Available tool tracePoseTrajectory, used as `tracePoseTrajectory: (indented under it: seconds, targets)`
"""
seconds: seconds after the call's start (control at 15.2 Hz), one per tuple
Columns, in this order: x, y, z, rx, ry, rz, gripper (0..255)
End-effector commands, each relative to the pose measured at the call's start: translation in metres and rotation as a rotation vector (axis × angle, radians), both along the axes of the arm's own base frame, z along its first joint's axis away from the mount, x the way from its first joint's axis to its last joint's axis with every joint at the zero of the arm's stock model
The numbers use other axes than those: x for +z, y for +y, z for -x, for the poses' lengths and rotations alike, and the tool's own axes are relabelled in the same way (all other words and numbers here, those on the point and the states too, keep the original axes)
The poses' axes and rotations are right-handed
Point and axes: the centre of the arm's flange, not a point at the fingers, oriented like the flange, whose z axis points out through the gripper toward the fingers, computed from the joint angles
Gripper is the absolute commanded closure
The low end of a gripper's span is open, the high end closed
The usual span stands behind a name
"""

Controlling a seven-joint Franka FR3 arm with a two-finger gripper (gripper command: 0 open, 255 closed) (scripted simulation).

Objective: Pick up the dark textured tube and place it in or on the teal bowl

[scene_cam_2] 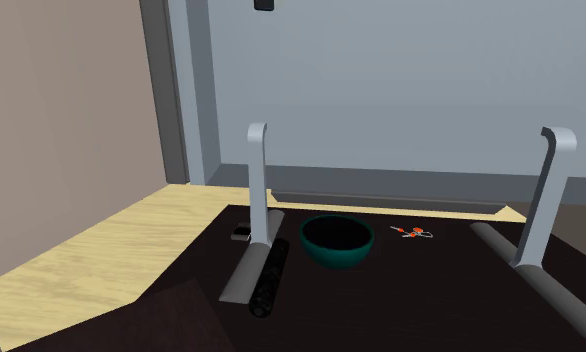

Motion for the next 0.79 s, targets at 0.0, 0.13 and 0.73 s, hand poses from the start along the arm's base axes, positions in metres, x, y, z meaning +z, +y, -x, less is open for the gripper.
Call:
tracePoseTrajectory:
  seconds: [0.0, 0.13, 0.73]
  targets:
    - [0.000, 0.000, 0.000, 0.000, 0.000, 0.000, 0]
    - [-0.022, 0.011, -0.011, 0.041, 0.000, 0.006, 0]
    - [-0.121, 0.062, -0.056, 0.224, 0.000, 0.032, 0]
